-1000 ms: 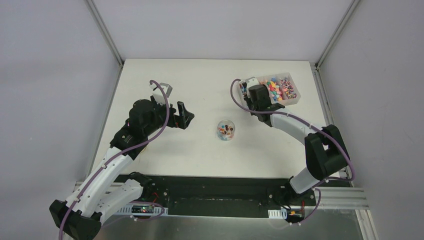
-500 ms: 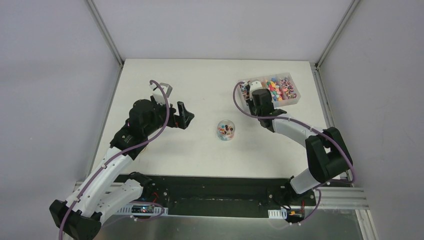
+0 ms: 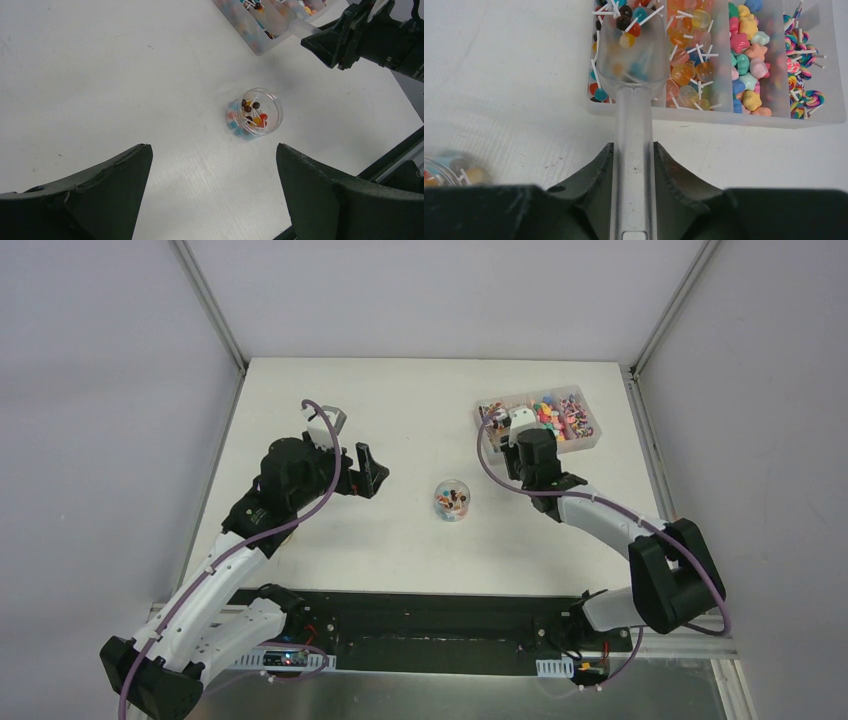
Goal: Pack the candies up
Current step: Scoop the fake candies from the storage box.
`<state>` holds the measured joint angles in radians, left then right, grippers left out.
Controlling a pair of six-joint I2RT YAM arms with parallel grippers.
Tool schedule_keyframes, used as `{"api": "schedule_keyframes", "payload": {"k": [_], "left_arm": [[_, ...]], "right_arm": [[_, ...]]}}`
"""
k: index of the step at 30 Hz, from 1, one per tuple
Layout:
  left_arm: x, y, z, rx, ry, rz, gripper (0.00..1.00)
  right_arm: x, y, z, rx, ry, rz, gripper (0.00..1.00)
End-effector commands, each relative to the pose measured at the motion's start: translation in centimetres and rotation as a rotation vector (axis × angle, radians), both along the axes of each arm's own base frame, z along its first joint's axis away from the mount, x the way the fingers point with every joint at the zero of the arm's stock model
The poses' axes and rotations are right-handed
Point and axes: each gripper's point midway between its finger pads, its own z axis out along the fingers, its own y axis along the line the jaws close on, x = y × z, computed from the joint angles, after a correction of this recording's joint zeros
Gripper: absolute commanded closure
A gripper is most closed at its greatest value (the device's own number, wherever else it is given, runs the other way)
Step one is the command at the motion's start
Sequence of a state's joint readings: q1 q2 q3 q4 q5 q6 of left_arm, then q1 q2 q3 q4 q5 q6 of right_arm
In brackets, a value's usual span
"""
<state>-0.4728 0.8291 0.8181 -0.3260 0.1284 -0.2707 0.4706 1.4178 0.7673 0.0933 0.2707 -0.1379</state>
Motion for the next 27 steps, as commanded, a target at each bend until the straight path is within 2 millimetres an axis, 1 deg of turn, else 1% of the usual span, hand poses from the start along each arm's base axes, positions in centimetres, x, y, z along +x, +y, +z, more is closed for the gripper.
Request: {"api": "schedule_keyframes", "payload": {"k": [1,6,11,16,23,27], "left_arm": [[0.2,0.0,0.2,0.014,-0.029,0.006,0.01],[0.4,0.0,0.0,0.018,-0.022,0.005,0.01],[0.4,0.1,-0.1,0.025,-0.021,0.015,0.01],[0.6,0.3,-0.2,0.03,-0.021,0.022,0.01],[0.7,0.6,-0.1,0.035,-0.029,0.039,0.01],[0.8,0.9,0.2,0.039,-0.04,0.059,0.01]], "right_arm": [[0.4,0.3,2.7,0.059,-0.113,0.016,1.0],[-0.2,-0.3,3.2,0.075,-0.145,-0.002,1.0],[-0.8,-0.5,3.9,0.09,-0.17,0.008,1.0],[-1.9,-0.7,4.5,0.109,-0.217,0.029,1.0],[-3.2,-0.2,6.1,0.157,-0.302,0.094,1.0],[-4.0,0.1,7.8,0.161,-0.361,0.155,1.0]]}}
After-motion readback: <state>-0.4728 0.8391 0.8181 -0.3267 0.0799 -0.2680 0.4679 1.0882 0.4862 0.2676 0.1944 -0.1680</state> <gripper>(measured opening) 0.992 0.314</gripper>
